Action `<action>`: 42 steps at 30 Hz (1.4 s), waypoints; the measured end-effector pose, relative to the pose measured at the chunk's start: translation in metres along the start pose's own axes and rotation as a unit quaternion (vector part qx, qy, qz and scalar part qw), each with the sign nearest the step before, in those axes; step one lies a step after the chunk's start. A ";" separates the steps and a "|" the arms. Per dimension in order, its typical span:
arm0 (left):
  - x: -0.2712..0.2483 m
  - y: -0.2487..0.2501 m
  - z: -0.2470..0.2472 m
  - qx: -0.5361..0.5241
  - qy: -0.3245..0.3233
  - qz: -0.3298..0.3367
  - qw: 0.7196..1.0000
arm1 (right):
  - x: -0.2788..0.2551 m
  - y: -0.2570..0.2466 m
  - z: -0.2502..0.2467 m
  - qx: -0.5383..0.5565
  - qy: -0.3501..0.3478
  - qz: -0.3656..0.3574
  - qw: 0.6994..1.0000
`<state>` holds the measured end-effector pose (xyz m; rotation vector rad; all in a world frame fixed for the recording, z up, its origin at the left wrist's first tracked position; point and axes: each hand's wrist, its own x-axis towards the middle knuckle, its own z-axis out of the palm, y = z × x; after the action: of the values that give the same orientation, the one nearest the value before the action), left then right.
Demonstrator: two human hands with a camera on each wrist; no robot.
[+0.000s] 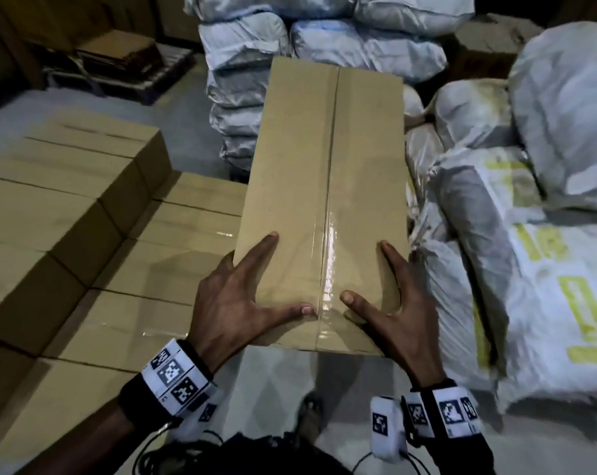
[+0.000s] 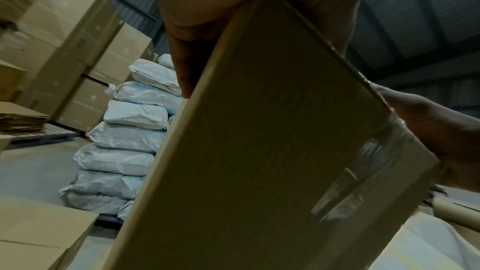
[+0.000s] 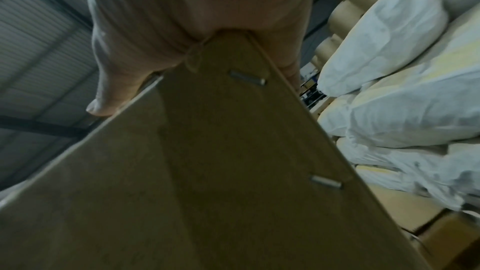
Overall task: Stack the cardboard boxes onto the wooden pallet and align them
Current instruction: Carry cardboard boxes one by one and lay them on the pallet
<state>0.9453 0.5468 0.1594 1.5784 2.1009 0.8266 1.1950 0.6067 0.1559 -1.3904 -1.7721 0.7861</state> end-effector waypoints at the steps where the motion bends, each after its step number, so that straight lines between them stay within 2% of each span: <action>1: 0.023 0.011 0.008 -0.004 0.008 -0.009 1.000 | 0.031 0.006 -0.007 0.001 -0.008 -0.009 1.000; 7: 0.131 0.040 0.043 -0.019 0.050 -0.053 0.997 | 0.184 0.032 -0.019 -0.016 -0.080 -0.035 0.996; 12: 0.233 0.036 0.059 -0.025 0.070 -0.088 0.993 | 0.306 0.053 0.011 -0.021 -0.136 -0.045 0.990; 18: 0.375 -0.003 0.068 -0.025 0.099 -0.125 0.987 | 0.452 0.066 0.088 -0.026 -0.159 -0.059 0.985; 26: 0.552 -0.056 0.043 -0.038 0.121 -0.167 0.978 | 0.646 0.039 0.186 -0.068 -0.221 -0.069 0.971; 35: 0.678 -0.108 0.046 -0.002 0.123 -0.254 0.959 | 0.799 0.038 0.287 -0.069 -0.311 -0.095 0.943; 38: 0.722 -0.132 0.053 0.003 0.123 -0.298 0.947 | 0.854 0.047 0.337 -0.063 -0.354 -0.115 0.926; 39: 0.724 -0.136 0.054 0.000 0.117 -0.300 0.947 | 0.856 0.049 0.345 -0.062 -0.357 -0.122 0.924; 42: 0.762 -0.156 0.065 -0.012 0.137 -0.334 0.932 | 0.907 0.064 0.392 -0.054 -0.402 -0.134 0.904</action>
<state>0.6482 1.2583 0.0416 0.6535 2.5636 0.8364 0.7706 1.4952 0.0523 -0.8872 -2.5959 1.2287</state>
